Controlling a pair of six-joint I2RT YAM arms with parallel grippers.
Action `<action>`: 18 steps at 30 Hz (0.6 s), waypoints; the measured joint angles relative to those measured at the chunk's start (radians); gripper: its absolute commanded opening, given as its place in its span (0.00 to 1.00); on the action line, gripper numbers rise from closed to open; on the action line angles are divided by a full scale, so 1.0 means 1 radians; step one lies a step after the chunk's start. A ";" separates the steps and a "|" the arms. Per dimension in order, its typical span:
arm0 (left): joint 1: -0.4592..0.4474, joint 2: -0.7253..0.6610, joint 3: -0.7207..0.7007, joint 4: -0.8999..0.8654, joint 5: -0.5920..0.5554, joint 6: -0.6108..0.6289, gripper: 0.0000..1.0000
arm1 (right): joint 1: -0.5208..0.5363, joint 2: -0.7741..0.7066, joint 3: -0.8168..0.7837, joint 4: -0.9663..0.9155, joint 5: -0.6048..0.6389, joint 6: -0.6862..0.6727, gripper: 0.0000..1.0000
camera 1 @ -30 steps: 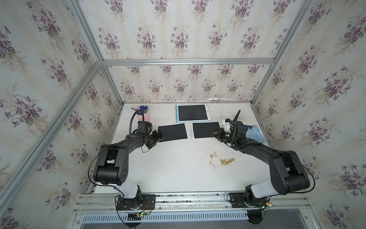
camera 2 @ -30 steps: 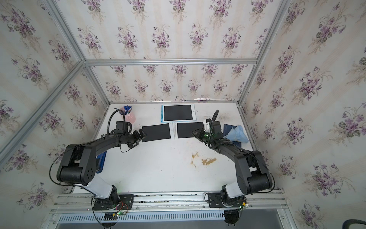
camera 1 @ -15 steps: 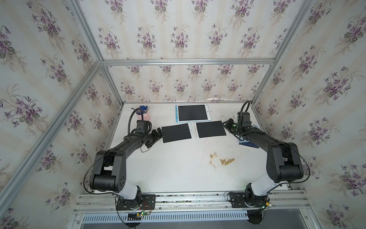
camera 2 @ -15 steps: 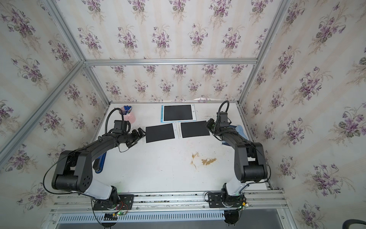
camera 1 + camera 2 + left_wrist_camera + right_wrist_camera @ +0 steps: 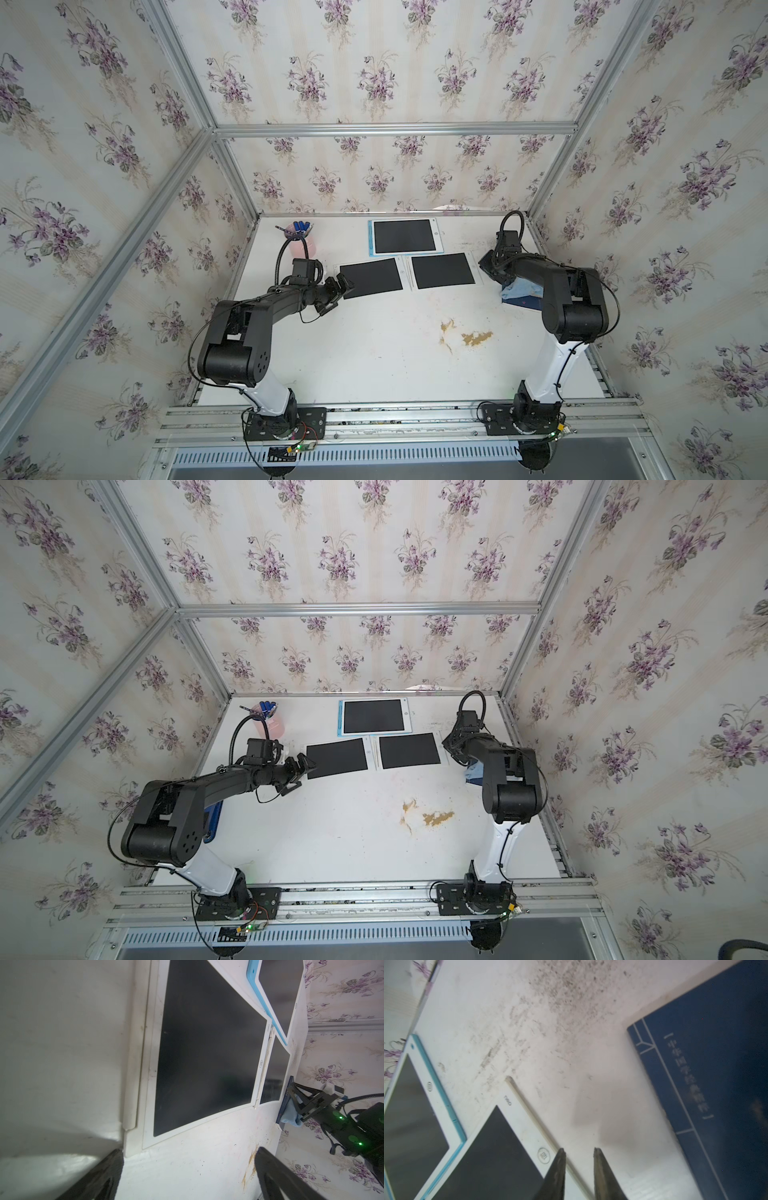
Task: Wipe the drawing tablet
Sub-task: Adjust the drawing tablet at the center of the board.
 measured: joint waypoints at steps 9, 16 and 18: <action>0.090 0.026 -0.026 0.089 0.093 -0.008 1.00 | -0.004 0.006 -0.088 0.183 -0.131 -0.022 0.25; 0.106 0.042 -0.021 0.117 0.107 -0.008 1.00 | -0.003 -0.010 -0.146 0.265 -0.207 -0.023 0.25; 0.111 0.045 -0.014 0.117 0.101 -0.008 1.00 | 0.004 -0.015 -0.161 0.280 -0.234 -0.022 0.25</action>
